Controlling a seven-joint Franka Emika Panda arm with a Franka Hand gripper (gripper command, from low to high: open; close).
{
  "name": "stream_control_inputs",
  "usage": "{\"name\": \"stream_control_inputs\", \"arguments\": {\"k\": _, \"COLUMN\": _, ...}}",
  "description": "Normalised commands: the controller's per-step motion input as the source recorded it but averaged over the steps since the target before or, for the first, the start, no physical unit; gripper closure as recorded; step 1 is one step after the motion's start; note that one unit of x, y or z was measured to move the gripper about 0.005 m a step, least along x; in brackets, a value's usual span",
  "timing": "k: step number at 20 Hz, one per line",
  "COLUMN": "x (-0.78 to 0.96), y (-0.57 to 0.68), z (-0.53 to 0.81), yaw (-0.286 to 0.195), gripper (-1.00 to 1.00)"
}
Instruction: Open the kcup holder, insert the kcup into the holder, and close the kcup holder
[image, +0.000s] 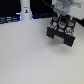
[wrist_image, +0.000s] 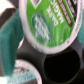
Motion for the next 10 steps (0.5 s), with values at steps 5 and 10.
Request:
{"name": "stream_control_inputs", "arguments": {"k": 5, "x": 0.43, "y": -0.06, "z": 0.54, "yaw": 0.094, "gripper": -1.00}}
{"name": "stream_control_inputs", "arguments": {"k": 10, "x": 0.48, "y": -0.31, "z": 0.46, "yaw": 0.073, "gripper": -1.00}}
